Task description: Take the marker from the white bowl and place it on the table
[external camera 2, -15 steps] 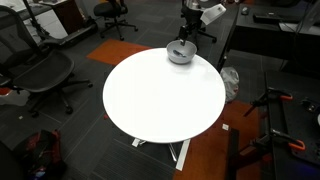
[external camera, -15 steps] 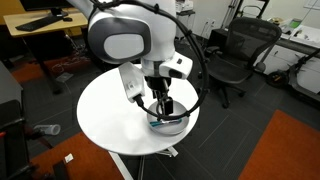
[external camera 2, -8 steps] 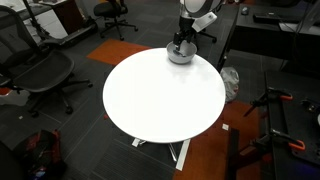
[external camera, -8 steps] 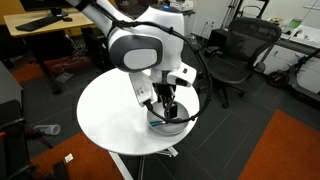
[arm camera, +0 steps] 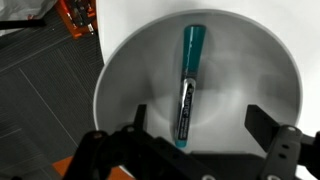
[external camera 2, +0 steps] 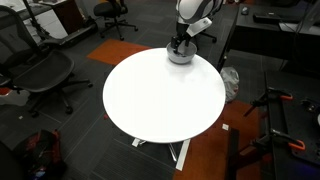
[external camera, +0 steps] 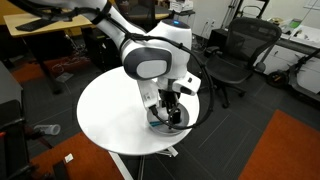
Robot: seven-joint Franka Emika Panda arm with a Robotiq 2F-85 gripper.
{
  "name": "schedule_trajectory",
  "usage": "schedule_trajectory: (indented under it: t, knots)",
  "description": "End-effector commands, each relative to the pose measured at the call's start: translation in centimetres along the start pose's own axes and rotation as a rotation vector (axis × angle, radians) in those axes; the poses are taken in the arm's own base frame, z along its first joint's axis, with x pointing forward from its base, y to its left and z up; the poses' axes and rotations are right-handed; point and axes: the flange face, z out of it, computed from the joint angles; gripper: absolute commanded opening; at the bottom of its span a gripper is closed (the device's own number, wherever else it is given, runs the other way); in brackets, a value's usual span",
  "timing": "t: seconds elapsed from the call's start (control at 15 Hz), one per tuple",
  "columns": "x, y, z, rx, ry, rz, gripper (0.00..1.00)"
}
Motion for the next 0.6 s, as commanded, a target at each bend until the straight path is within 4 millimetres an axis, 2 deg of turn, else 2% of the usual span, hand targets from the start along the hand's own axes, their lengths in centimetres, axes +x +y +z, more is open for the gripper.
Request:
schedule_trajectory:
  t: [0.0,0.47,0.53]
  knots:
    - [1.3,-0.1,0.8,0.016,-0.027,0.053,1.00]
    - [1.8,-0.5,2.7,0.002,-0.081,0.084,1.00]
    - [1.8,-0.5,2.9,0.000,-0.084,0.090,0.87]
